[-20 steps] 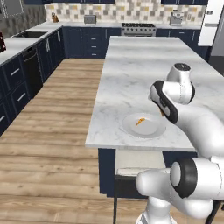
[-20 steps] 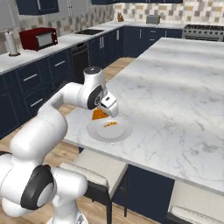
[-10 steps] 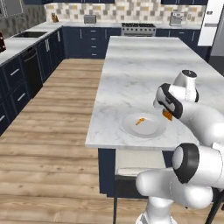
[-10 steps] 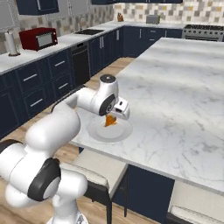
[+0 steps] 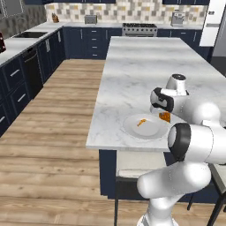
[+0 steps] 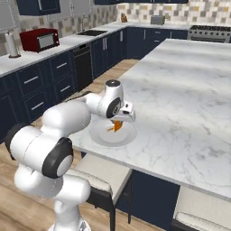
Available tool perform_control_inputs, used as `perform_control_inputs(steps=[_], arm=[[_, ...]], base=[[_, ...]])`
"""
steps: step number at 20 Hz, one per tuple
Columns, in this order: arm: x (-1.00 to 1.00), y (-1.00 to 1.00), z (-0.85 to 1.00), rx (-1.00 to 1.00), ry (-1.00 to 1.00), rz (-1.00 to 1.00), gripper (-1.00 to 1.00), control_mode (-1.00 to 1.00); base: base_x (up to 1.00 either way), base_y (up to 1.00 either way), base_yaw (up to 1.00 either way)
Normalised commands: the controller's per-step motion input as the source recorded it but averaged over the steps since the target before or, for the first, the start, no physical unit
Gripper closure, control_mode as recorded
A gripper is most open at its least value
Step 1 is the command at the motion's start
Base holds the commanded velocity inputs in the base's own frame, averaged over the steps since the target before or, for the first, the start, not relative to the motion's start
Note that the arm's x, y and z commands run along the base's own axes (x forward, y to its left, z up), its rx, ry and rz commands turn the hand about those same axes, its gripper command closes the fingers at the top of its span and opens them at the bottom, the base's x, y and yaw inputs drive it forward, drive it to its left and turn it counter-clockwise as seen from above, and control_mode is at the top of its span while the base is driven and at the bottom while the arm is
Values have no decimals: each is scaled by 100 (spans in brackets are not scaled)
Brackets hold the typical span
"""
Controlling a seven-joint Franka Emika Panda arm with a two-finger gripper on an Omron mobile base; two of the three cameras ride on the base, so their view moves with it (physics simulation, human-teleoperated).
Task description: Take the cheese, shrimp, and lemon from the fridge and place them on the plate on the dining counter to create an appetizer plate.
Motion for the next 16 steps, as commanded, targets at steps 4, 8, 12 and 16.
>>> perform_control_inputs(steps=[4, 8, 12, 16], arm=[[47, 0, -57, -6, 0, 0, 100, -100], [57, 0, -52, -3, 0, 0, 100, -100], [50, -2, -62, -3, 0, 0, 100, -100], [40, -16, -54, -1, 0, 0, 100, -100]], base=[[0, 0, 0], [0, 0, 0], [0, 0, 0], [0, 0, 0]])
